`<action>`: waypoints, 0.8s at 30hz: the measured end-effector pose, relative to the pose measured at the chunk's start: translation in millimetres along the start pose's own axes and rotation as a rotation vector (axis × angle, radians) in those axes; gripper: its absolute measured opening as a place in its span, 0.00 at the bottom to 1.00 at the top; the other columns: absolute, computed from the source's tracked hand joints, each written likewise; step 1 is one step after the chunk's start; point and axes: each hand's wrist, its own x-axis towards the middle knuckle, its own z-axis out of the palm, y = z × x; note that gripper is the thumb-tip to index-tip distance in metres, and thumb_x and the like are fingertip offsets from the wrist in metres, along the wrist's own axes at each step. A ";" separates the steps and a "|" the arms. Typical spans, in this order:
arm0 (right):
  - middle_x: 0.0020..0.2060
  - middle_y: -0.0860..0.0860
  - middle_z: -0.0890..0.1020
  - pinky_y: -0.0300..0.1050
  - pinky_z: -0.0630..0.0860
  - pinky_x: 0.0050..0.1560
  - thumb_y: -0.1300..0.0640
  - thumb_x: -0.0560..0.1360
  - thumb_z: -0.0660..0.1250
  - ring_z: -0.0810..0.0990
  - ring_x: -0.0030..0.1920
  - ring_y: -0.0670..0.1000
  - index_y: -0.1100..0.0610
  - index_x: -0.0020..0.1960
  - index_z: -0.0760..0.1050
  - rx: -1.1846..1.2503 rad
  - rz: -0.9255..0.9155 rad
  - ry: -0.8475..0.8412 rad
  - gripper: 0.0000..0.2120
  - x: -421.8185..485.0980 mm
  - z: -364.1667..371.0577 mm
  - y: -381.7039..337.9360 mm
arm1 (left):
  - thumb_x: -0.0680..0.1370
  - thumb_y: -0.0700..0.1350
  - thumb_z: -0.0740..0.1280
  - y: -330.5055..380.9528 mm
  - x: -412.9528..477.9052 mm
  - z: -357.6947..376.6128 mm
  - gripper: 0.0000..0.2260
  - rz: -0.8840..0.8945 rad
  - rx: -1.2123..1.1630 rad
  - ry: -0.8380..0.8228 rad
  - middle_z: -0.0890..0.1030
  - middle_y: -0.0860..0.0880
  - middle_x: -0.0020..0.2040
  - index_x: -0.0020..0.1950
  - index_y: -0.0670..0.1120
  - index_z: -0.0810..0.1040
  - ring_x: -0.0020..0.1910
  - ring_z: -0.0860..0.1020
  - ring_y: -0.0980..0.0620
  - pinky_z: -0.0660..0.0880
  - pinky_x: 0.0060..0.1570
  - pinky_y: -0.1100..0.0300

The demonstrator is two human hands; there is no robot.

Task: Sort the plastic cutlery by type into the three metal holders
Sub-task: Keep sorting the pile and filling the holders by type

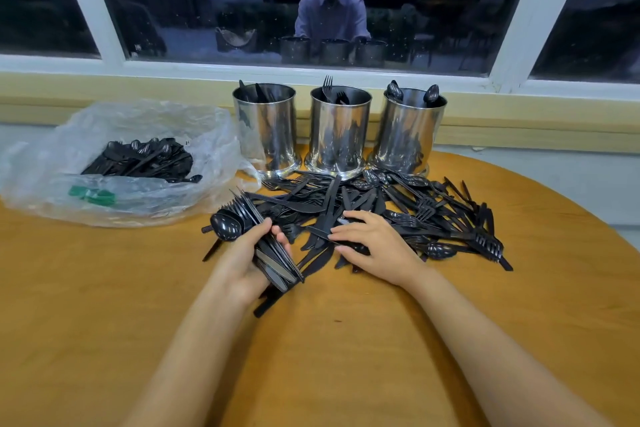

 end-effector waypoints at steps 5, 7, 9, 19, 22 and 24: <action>0.52 0.41 0.82 0.47 0.73 0.63 0.52 0.78 0.67 0.74 0.61 0.43 0.52 0.53 0.84 0.233 0.018 0.270 0.09 1.5 -3.5 -2.9 | 0.81 0.41 0.63 5.1 25.6 10.0 0.09 -0.008 -0.010 -0.075 0.75 0.50 0.33 0.41 0.43 0.73 0.30 0.75 0.54 0.78 0.36 0.58; 0.49 0.39 0.82 0.44 0.74 0.58 0.54 0.78 0.67 0.76 0.57 0.43 0.51 0.53 0.83 0.243 0.047 0.326 0.07 5.6 -7.9 -8.9 | 0.82 0.41 0.63 11.4 36.4 12.2 0.08 0.019 -0.013 -0.087 0.76 0.51 0.33 0.42 0.44 0.73 0.30 0.76 0.55 0.78 0.36 0.58; 0.48 0.38 0.82 0.43 0.74 0.55 0.53 0.79 0.66 0.74 0.54 0.42 0.50 0.53 0.83 0.192 0.098 0.306 0.08 15.6 -11.0 -15.2 | 0.82 0.42 0.62 15.8 45.1 9.9 0.10 0.032 -0.002 -0.086 0.76 0.51 0.32 0.41 0.44 0.73 0.28 0.76 0.55 0.76 0.40 0.58; 0.53 0.49 0.79 0.48 0.72 0.51 0.43 0.76 0.67 0.70 0.61 0.53 0.50 0.62 0.77 -0.166 0.290 -0.013 0.18 87.2 8.7 -37.1 | 0.82 0.41 0.63 18.2 55.7 -11.4 0.08 0.054 -0.072 -0.052 0.75 0.51 0.34 0.42 0.44 0.73 0.33 0.74 0.55 0.73 0.44 0.58; 0.49 0.49 0.80 0.47 0.69 0.49 0.46 0.75 0.70 0.71 0.58 0.54 0.51 0.54 0.79 -0.183 0.317 0.010 0.11 93.2 13.4 -37.0 | 0.81 0.41 0.63 18.2 55.5 -13.4 0.08 0.052 -0.081 -0.068 0.76 0.51 0.34 0.42 0.44 0.73 0.32 0.75 0.56 0.74 0.44 0.58; 0.45 0.46 0.80 0.46 0.69 0.47 0.48 0.75 0.70 0.72 0.56 0.52 0.50 0.48 0.77 -0.129 0.322 0.044 0.07 91.2 13.2 -37.1 | 0.81 0.42 0.63 19.2 55.3 -14.2 0.08 0.053 -0.066 -0.081 0.76 0.51 0.34 0.42 0.44 0.74 0.32 0.75 0.56 0.74 0.43 0.58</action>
